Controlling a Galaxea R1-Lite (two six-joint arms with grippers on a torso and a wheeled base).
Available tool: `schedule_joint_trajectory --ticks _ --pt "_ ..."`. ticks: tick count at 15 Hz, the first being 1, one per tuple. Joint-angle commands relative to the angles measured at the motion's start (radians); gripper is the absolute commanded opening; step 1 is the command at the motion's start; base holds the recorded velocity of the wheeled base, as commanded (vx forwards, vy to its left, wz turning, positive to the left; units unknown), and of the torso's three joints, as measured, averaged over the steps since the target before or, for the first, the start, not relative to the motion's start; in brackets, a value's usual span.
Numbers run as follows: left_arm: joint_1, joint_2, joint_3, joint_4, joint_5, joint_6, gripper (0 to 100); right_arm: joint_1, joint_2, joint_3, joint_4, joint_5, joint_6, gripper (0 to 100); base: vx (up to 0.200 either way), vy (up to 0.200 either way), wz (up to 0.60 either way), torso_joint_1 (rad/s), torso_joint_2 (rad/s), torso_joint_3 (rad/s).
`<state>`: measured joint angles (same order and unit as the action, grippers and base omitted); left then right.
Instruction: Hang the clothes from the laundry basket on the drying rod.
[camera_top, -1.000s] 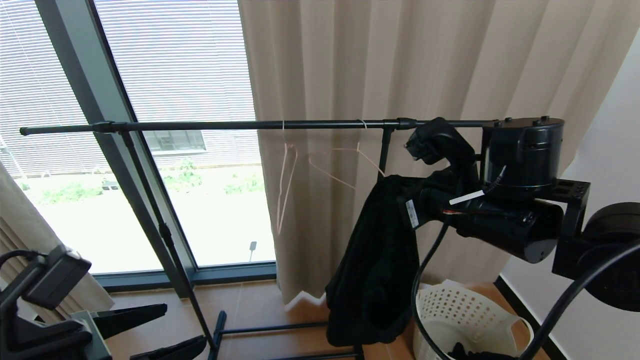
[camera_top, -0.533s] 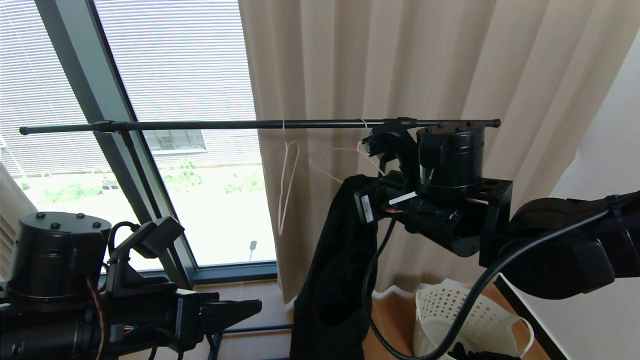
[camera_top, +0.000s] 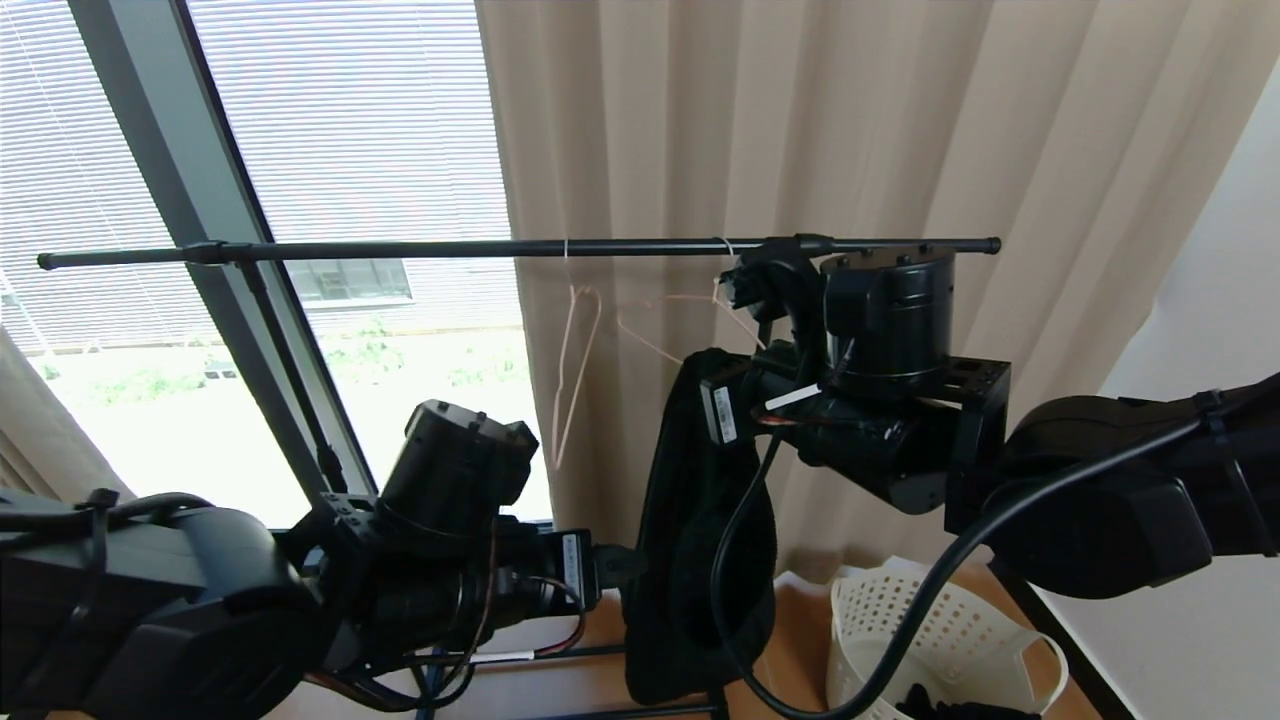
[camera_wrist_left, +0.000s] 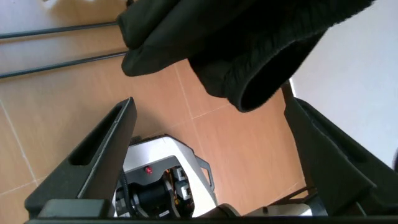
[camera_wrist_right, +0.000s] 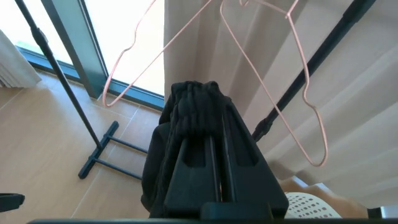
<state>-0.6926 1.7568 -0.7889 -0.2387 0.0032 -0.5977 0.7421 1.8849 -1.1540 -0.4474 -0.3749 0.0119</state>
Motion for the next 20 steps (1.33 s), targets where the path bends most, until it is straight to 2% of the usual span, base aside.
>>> schedule_joint_trajectory --ticks 1,9,12,17,20 --pt "-0.059 0.090 -0.052 -0.004 0.027 0.001 100 0.000 -0.003 -0.004 0.000 -0.009 0.000 0 0.000 0.000 0.00 0.000 0.00 0.000" --pt "-0.071 0.162 -0.082 -0.028 0.032 0.002 100 0.026 -0.024 0.004 -0.002 -0.029 0.016 0 0.000 0.000 0.00 0.000 0.00 0.000" --pt "-0.085 0.219 -0.113 -0.030 0.104 0.004 100 0.034 -0.055 0.007 0.001 -0.030 0.019 0 0.000 0.000 0.00 0.000 0.00 0.000" --pt "-0.137 0.276 -0.119 -0.030 0.164 0.006 100 0.034 -0.056 0.000 0.000 -0.030 0.019 0 0.000 0.000 0.00 0.000 0.00 0.000" --pt "-0.143 0.303 -0.113 -0.028 0.169 0.006 100 0.033 -0.056 -0.001 0.000 -0.030 0.019 0 0.000 0.000 0.00 0.000 0.00 0.000"
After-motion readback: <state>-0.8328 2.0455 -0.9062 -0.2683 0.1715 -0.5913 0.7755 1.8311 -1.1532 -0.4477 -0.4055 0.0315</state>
